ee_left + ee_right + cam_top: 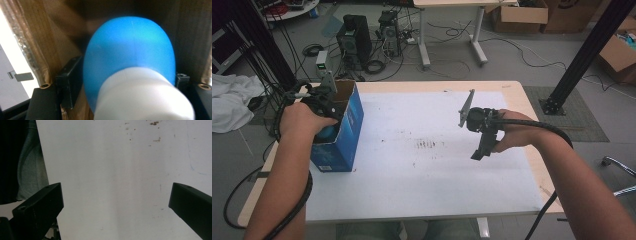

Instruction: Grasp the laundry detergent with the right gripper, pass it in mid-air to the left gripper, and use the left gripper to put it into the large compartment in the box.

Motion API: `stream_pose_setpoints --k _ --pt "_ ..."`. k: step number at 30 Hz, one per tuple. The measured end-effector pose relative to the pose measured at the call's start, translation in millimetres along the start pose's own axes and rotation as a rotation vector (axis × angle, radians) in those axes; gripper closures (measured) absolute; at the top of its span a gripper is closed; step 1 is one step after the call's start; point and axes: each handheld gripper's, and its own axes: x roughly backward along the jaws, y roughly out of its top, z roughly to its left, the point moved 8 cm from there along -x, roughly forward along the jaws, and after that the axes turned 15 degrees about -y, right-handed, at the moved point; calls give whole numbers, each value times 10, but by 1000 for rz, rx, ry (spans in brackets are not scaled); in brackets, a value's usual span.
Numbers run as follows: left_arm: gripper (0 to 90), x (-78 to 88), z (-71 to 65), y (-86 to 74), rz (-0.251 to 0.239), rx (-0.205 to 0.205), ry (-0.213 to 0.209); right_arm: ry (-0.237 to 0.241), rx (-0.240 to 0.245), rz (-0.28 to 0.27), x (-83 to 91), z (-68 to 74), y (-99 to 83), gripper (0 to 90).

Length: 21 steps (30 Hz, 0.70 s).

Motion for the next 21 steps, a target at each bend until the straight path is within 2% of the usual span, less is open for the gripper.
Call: stream_pose_setpoints --k 9,12,21 --pt "273 145 -37 -23 -16 -20 23 3 5 -1 -23 -5 11 0" --pt "258 174 -52 -26 -22 -18 20 4 4 -3 -24 -3 12 0" --pt "192 362 -110 -14 -46 -45 31 7 1 -5 -37 -2 20 0"
